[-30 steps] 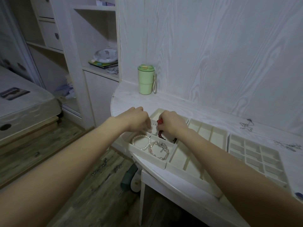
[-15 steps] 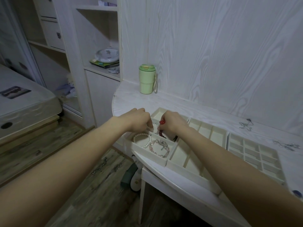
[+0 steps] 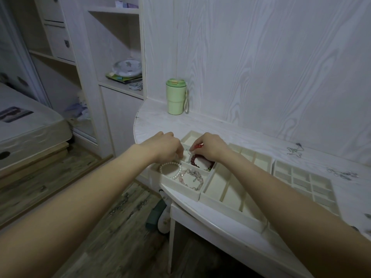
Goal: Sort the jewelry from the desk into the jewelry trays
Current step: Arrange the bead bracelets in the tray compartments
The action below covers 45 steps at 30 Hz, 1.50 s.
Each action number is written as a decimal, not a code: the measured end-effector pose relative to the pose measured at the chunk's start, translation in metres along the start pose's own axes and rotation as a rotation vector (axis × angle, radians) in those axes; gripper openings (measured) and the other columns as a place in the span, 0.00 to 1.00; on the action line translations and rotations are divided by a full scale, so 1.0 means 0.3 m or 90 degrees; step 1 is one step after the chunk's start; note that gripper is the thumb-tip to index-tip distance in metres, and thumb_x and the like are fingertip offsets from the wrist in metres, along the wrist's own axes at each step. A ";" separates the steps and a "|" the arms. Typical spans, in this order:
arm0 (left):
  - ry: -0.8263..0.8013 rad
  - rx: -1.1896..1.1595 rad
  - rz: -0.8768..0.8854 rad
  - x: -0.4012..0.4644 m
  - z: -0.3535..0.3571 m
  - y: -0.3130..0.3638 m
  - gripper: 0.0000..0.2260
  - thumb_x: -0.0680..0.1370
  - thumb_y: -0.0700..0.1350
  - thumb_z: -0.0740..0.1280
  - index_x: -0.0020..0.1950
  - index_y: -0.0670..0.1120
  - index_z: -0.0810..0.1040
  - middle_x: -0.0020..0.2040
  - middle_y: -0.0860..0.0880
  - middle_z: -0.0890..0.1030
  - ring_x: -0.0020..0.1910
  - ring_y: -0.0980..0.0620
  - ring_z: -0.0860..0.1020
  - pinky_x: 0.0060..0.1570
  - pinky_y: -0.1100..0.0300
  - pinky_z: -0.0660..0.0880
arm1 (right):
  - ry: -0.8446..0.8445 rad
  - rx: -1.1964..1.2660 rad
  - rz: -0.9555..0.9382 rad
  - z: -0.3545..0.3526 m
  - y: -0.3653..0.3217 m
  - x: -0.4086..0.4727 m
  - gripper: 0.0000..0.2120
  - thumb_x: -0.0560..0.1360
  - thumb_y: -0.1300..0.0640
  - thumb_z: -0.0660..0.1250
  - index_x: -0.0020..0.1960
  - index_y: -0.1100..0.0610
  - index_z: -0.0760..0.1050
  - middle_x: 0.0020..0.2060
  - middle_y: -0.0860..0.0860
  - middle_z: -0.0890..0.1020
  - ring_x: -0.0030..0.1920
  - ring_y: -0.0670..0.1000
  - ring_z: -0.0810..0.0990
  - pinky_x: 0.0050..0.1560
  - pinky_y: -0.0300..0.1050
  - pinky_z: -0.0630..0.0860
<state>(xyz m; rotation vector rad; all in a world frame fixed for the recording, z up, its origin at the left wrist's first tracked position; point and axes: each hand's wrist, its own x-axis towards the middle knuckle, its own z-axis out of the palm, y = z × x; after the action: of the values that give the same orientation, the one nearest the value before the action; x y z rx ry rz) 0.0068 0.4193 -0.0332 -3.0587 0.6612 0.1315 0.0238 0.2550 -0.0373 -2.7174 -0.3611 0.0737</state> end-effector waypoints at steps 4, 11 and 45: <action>-0.012 0.023 0.023 0.000 0.000 0.006 0.14 0.79 0.44 0.59 0.62 0.55 0.76 0.58 0.52 0.78 0.60 0.50 0.68 0.53 0.58 0.62 | -0.001 -0.147 -0.023 0.022 -0.014 -0.009 0.12 0.77 0.59 0.63 0.54 0.48 0.82 0.55 0.50 0.81 0.54 0.54 0.79 0.45 0.43 0.73; -0.001 0.037 0.005 0.004 0.003 0.002 0.14 0.79 0.45 0.59 0.61 0.56 0.77 0.57 0.50 0.77 0.58 0.48 0.69 0.52 0.58 0.63 | 0.031 -0.277 -0.035 0.019 -0.007 -0.024 0.18 0.76 0.63 0.62 0.58 0.46 0.80 0.55 0.51 0.81 0.53 0.56 0.80 0.45 0.46 0.74; 0.217 -0.553 -0.198 0.167 -0.026 0.070 0.04 0.74 0.37 0.67 0.39 0.43 0.78 0.41 0.44 0.81 0.33 0.50 0.81 0.41 0.57 0.81 | 0.086 0.368 0.129 -0.090 0.105 0.054 0.10 0.71 0.71 0.66 0.40 0.58 0.79 0.35 0.57 0.80 0.32 0.48 0.76 0.36 0.39 0.73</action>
<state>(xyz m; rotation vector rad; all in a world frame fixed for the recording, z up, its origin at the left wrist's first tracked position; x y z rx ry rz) 0.0442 0.3794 -0.0293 -4.0286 0.1050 -0.1599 0.0499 0.2213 -0.0249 -2.1613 -0.0131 0.0413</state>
